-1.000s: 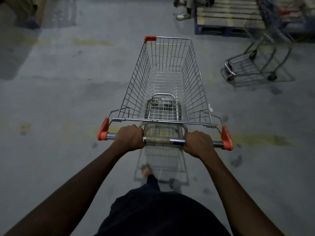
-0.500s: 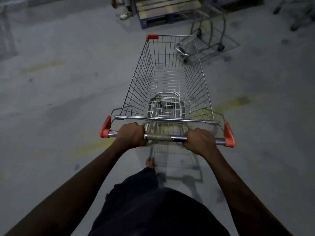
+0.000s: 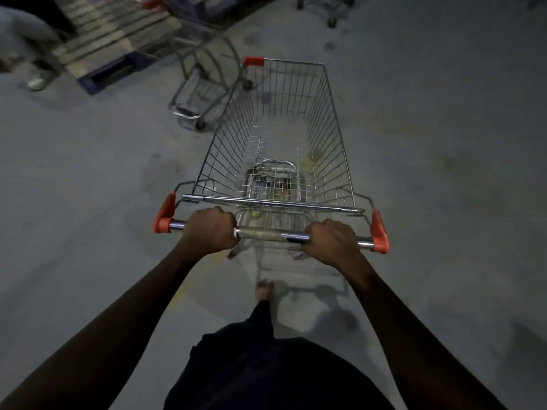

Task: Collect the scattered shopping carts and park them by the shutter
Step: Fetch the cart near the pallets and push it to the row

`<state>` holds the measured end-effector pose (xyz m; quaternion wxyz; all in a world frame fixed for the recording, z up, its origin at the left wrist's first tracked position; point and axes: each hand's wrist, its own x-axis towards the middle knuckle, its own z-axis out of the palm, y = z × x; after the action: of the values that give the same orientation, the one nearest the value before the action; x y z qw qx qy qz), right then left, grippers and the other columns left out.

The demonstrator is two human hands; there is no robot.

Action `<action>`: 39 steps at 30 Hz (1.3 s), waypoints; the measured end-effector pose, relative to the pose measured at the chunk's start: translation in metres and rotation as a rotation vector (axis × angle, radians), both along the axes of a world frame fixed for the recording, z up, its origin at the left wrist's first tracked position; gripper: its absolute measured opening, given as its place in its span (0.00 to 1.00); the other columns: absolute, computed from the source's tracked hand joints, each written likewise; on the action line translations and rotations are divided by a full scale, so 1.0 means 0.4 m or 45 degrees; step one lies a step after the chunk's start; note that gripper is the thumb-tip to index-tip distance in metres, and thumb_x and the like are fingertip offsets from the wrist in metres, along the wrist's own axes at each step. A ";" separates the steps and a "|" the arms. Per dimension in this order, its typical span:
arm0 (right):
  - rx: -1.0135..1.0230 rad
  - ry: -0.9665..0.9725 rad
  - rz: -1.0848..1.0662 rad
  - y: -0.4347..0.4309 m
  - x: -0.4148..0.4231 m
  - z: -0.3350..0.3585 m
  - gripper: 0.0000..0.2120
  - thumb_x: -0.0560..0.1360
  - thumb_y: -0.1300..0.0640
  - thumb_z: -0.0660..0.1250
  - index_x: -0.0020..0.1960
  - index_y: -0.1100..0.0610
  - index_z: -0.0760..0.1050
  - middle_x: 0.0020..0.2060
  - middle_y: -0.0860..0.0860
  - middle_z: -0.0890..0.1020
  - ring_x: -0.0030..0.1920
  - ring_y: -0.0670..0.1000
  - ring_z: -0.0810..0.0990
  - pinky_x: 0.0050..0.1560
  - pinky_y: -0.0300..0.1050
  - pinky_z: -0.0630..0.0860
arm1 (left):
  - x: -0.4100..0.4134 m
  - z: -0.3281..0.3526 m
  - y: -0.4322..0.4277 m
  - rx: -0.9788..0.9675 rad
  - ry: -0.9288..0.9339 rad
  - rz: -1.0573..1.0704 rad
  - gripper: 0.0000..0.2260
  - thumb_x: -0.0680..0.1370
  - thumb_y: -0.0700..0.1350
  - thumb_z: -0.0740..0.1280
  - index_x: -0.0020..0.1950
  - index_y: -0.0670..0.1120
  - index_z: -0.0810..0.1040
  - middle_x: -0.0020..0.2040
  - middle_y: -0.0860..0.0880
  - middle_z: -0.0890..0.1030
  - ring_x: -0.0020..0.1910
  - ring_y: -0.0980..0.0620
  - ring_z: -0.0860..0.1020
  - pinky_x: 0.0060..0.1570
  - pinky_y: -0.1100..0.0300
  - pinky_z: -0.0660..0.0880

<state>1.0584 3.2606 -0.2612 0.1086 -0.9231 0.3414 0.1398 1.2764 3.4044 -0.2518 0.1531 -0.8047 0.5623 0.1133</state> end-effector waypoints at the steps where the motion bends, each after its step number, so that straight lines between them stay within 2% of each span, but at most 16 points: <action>1: 0.008 -0.001 -0.046 -0.035 -0.001 0.002 0.14 0.70 0.44 0.65 0.52 0.50 0.79 0.49 0.54 0.82 0.51 0.58 0.81 0.49 0.47 0.73 | 0.012 -0.001 -0.054 -0.005 -0.002 -0.045 0.14 0.71 0.59 0.64 0.43 0.49 0.80 0.40 0.46 0.81 0.40 0.44 0.82 0.38 0.57 0.73; 6: -0.007 -0.009 -0.278 -0.210 -0.015 0.008 0.14 0.70 0.44 0.65 0.51 0.51 0.80 0.47 0.54 0.83 0.49 0.57 0.81 0.47 0.46 0.73 | 0.044 0.003 -0.336 -0.051 0.032 -0.267 0.15 0.72 0.58 0.64 0.45 0.48 0.80 0.43 0.46 0.82 0.42 0.44 0.82 0.40 0.57 0.75; 11: -0.064 -0.038 -0.498 -0.394 -0.051 -0.002 0.12 0.68 0.45 0.64 0.44 0.51 0.79 0.40 0.52 0.83 0.42 0.55 0.82 0.42 0.45 0.75 | 0.032 0.015 -0.614 -0.064 0.038 -0.457 0.14 0.71 0.57 0.65 0.45 0.47 0.80 0.45 0.45 0.83 0.46 0.44 0.82 0.43 0.55 0.76; 15: -0.109 -0.048 -0.609 -0.553 -0.089 -0.014 0.14 0.69 0.44 0.64 0.44 0.53 0.79 0.42 0.53 0.83 0.45 0.57 0.82 0.45 0.47 0.76 | -0.004 0.018 -0.835 -0.069 0.042 -0.582 0.15 0.71 0.58 0.65 0.44 0.47 0.80 0.45 0.46 0.83 0.46 0.44 0.82 0.44 0.55 0.76; 17: -0.166 -0.074 -0.625 -0.641 -0.126 -0.030 0.14 0.69 0.44 0.63 0.43 0.54 0.78 0.41 0.53 0.83 0.44 0.56 0.82 0.43 0.45 0.75 | -0.028 0.014 -0.944 -0.075 0.056 -0.618 0.15 0.71 0.58 0.65 0.44 0.47 0.80 0.46 0.45 0.83 0.48 0.44 0.82 0.45 0.55 0.76; 19: -0.317 -0.112 -0.607 -0.729 -0.171 -0.056 0.13 0.69 0.44 0.65 0.38 0.54 0.77 0.34 0.52 0.81 0.36 0.55 0.81 0.34 0.43 0.71 | -0.062 0.008 -1.056 -0.089 0.069 -0.649 0.15 0.71 0.58 0.65 0.45 0.46 0.80 0.47 0.45 0.83 0.49 0.43 0.82 0.46 0.54 0.76; 21: -0.497 -0.146 -0.632 -0.828 -0.200 -0.071 0.16 0.57 0.41 0.73 0.27 0.52 0.72 0.21 0.48 0.70 0.21 0.52 0.70 0.22 0.38 0.59 | -0.102 0.006 -1.173 -0.085 0.064 -0.678 0.15 0.71 0.57 0.65 0.45 0.46 0.80 0.47 0.44 0.83 0.49 0.42 0.82 0.46 0.53 0.76; 22: -0.538 -0.160 -0.695 -0.890 -0.215 -0.077 0.20 0.48 0.39 0.73 0.22 0.51 0.67 0.17 0.47 0.61 0.17 0.50 0.60 0.21 0.33 0.49 | -0.123 0.005 -1.230 -0.079 0.060 -0.683 0.15 0.71 0.57 0.66 0.45 0.46 0.80 0.47 0.44 0.83 0.49 0.42 0.82 0.46 0.53 0.76; 23: -0.567 -0.189 -0.736 -0.957 -0.234 -0.085 0.23 0.42 0.38 0.71 0.19 0.51 0.63 0.17 0.48 0.55 0.16 0.49 0.53 0.24 0.29 0.42 | -0.145 0.005 -1.287 -0.081 0.058 -0.687 0.15 0.71 0.57 0.66 0.45 0.46 0.80 0.47 0.44 0.83 0.49 0.42 0.82 0.46 0.53 0.76; 26: -0.590 -0.294 -0.788 -1.123 -0.307 -0.092 0.26 0.38 0.38 0.69 0.19 0.52 0.57 0.17 0.49 0.52 0.17 0.48 0.49 0.28 0.29 0.37 | -0.224 0.017 -1.455 -0.083 0.058 -0.701 0.17 0.71 0.58 0.66 0.46 0.46 0.81 0.47 0.44 0.84 0.49 0.42 0.82 0.47 0.53 0.76; 30: -0.506 -0.310 -0.805 -1.330 -0.406 -0.072 0.24 0.38 0.39 0.67 0.19 0.52 0.58 0.14 0.49 0.57 0.12 0.47 0.55 0.23 0.30 0.41 | -0.325 0.012 -1.673 -0.071 0.002 -0.715 0.18 0.70 0.60 0.66 0.48 0.47 0.82 0.46 0.44 0.84 0.49 0.42 0.82 0.47 0.54 0.76; 32: -0.488 -0.289 -0.786 -1.427 -0.458 -0.080 0.19 0.42 0.41 0.69 0.19 0.52 0.64 0.14 0.48 0.63 0.13 0.47 0.62 0.17 0.32 0.50 | -0.369 0.003 -1.783 -0.077 0.000 -0.729 0.18 0.70 0.60 0.65 0.47 0.48 0.82 0.47 0.45 0.84 0.49 0.44 0.82 0.47 0.54 0.76; 34: -0.708 -0.392 -0.674 -1.506 -0.519 -0.107 0.12 0.55 0.48 0.71 0.24 0.51 0.69 0.19 0.49 0.69 0.18 0.52 0.69 0.20 0.40 0.65 | -0.412 -0.001 -1.892 -0.079 0.023 -0.730 0.18 0.70 0.60 0.65 0.47 0.48 0.82 0.46 0.46 0.84 0.49 0.44 0.82 0.47 0.54 0.76; 35: -0.848 -0.499 -0.594 -1.552 -0.549 -0.118 0.10 0.60 0.52 0.70 0.27 0.53 0.70 0.21 0.51 0.71 0.21 0.54 0.71 0.24 0.42 0.68 | -0.433 -0.002 -1.946 -0.082 0.035 -0.735 0.18 0.70 0.60 0.65 0.47 0.48 0.82 0.46 0.46 0.84 0.49 0.44 0.82 0.47 0.54 0.76; 37: -1.035 -0.615 -0.481 -1.657 -0.598 -0.121 0.10 0.65 0.55 0.67 0.28 0.55 0.70 0.23 0.52 0.71 0.23 0.54 0.71 0.26 0.42 0.68 | -0.477 -0.001 -2.052 -0.089 0.032 -0.759 0.18 0.71 0.60 0.65 0.47 0.47 0.82 0.47 0.45 0.84 0.49 0.43 0.82 0.47 0.54 0.76; 39: -1.094 -0.624 -0.441 -1.768 -0.638 -0.125 0.11 0.67 0.54 0.67 0.28 0.55 0.71 0.22 0.52 0.72 0.22 0.53 0.70 0.25 0.41 0.67 | -0.513 0.000 -2.160 -0.102 0.042 -0.779 0.17 0.71 0.59 0.65 0.47 0.47 0.82 0.47 0.45 0.84 0.49 0.43 0.82 0.47 0.54 0.76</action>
<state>0.8034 2.5535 -0.3113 -0.1816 -0.8201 0.4801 -0.2528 1.0711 2.5406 -0.2518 0.1392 -0.6014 0.7850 0.0526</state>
